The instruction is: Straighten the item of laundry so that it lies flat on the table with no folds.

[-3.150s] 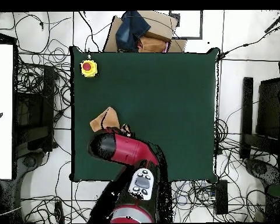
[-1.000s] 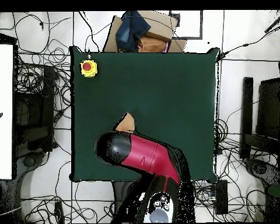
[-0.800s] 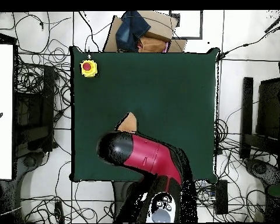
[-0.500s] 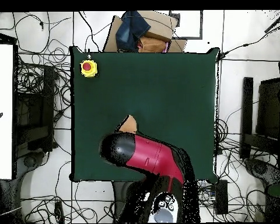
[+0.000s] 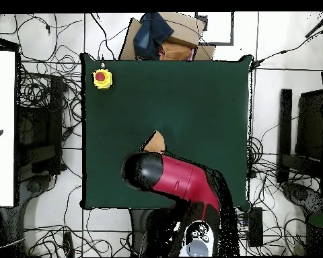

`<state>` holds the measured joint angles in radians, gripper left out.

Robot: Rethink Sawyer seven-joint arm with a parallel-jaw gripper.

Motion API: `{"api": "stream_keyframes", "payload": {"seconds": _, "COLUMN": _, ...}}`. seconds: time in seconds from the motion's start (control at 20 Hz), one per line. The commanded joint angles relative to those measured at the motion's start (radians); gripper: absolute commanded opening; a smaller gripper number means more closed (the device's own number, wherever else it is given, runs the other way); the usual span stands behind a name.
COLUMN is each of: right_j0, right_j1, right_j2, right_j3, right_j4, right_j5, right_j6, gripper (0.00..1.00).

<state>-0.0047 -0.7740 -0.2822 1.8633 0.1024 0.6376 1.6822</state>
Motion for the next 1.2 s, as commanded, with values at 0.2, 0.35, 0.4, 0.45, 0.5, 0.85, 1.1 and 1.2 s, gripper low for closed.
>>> {"api": "stream_keyframes", "payload": {"seconds": 0.2, "right_j0": -0.036, "right_j1": 0.069, "right_j2": 0.076, "right_j3": -0.035, "right_j4": -0.062, "right_j5": -0.073, "right_j6": 0.088, "gripper": 0.00}}
{"api": "stream_keyframes", "payload": {"seconds": 0.35, "right_j0": -0.030, "right_j1": 0.079, "right_j2": 0.082, "right_j3": -0.030, "right_j4": -0.060, "right_j5": -0.096, "right_j6": 0.109, "gripper": 0.00}}
{"api": "stream_keyframes", "payload": {"seconds": 0.4, "right_j0": -0.030, "right_j1": 0.088, "right_j2": 0.084, "right_j3": -0.032, "right_j4": -0.061, "right_j5": -0.107, "right_j6": 0.113, "gripper": 0.00}}
{"api": "stream_keyframes", "payload": {"seconds": 0.45, "right_j0": -0.030, "right_j1": 0.096, "right_j2": 0.086, "right_j3": -0.034, "right_j4": -0.062, "right_j5": -0.117, "right_j6": 0.117, "gripper": 0.00}}
{"api": "stream_keyframes", "payload": {"seconds": 0.5, "right_j0": -0.031, "right_j1": 0.103, "right_j2": 0.087, "right_j3": -0.033, "right_j4": -0.064, "right_j5": -0.131, "right_j6": 0.118, "gripper": 0.00}}
{"api": "stream_keyframes", "payload": {"seconds": 0.85, "right_j0": -0.030, "right_j1": 0.130, "right_j2": 0.085, "right_j3": -0.040, "right_j4": -0.068, "right_j5": -0.168, "right_j6": 0.112, "gripper": 0.00}}
{"api": "stream_keyframes", "payload": {"seconds": 1.1, "right_j0": -0.041, "right_j1": 0.150, "right_j2": 0.092, "right_j3": -0.035, "right_j4": -0.067, "right_j5": -0.206, "right_j6": 0.105, "gripper": 0.00}}
{"api": "stream_keyframes", "payload": {"seconds": 1.2, "right_j0": -0.042, "right_j1": 0.150, "right_j2": 0.095, "right_j3": -0.033, "right_j4": -0.065, "right_j5": -0.206, "right_j6": 0.102, "gripper": 0.00}}
